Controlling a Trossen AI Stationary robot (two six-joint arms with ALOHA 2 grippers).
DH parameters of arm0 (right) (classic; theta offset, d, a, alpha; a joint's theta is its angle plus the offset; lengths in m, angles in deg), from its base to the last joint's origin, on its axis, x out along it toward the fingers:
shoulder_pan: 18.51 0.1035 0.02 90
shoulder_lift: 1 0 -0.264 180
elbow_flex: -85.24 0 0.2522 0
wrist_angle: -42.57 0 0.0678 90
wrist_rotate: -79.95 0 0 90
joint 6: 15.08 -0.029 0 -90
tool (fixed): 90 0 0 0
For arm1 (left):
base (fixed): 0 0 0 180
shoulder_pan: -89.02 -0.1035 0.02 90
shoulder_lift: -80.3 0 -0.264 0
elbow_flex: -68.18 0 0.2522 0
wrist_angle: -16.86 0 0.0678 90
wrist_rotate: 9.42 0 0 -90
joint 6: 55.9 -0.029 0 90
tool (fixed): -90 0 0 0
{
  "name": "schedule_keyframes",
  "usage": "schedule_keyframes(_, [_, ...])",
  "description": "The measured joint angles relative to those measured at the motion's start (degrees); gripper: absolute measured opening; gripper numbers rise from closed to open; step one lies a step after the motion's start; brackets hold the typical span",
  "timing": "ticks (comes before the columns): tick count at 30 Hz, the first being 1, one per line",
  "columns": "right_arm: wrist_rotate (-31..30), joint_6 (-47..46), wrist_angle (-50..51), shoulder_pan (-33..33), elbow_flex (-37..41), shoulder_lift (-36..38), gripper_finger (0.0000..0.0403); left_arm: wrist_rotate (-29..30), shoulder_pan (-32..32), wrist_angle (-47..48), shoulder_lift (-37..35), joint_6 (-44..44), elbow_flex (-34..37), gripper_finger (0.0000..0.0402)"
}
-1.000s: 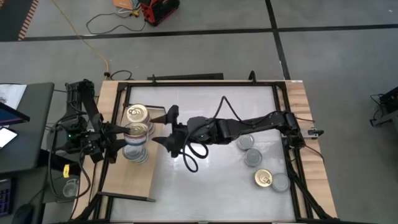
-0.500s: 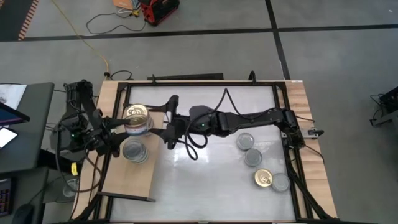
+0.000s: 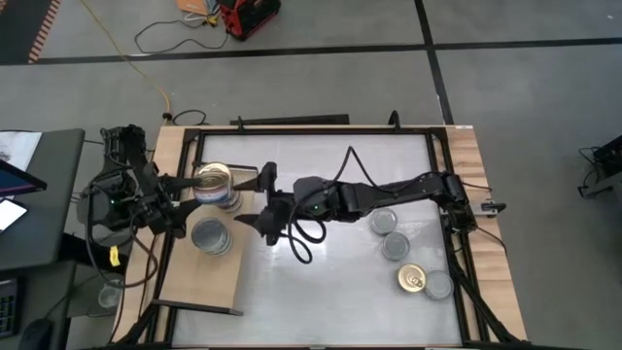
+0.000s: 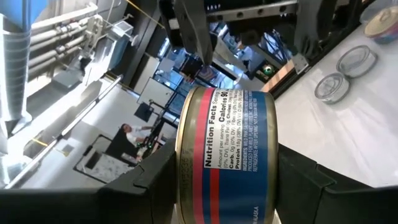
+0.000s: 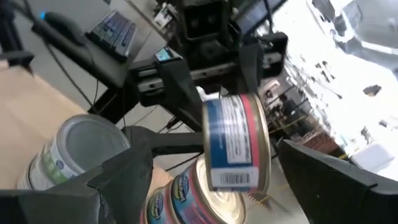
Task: Stack canned seafood by type on shelf
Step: Stack the green tuna can on top of the green tuna can on the shelf
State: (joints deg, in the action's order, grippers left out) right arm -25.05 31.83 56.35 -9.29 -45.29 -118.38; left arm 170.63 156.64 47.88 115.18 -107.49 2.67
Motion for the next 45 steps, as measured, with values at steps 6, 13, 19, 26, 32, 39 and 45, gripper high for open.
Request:
schedule_keyframes(6, [0.00,4.00,1.99,-0.32,0.01,-0.09,0.0376,0.01,0.03,0.11,-0.02,-1.58,0.00,0.0200])
schedule_keyframes(13, [0.37,2.74,-0.51,-2.17,-0.02,0.00,0.0376,-0.02,-0.12,4.79,-0.18,2.12,0.00,0.0200])
schedule_keyframes(19, [3.67,-1.11,-2.67,-3.37,0.02,-0.08,0.0376,-0.07,-2.36,7.85,-0.18,3.13,0.00,0.0200])
schedule_keyframes(26, [3.95,-0.25,-1.33,-2.62,0.02,-0.04,0.0376,-0.05,-2.74,7.36,-0.18,-0.62,0.00,0.0200])
schedule_keyframes(32, [3.99,1.50,2.12,-2.34,0.02,-0.07,0.0376,-0.05,-2.74,7.73,-0.20,-2.15,0.00,0.0200])
schedule_keyframes(39, [11.14,-2.46,0.19,-4.91,0.04,-0.07,0.0376,-0.08,-3.52,10.24,-2.96,-2.31,0.02,0.0200])
schedule_keyframes(45, [14.01,-5.42,-0.27,-8.08,0.02,-0.07,0.0376,0.00,-4.73,10.44,-5.62,-3.25,0.00,0.0200])
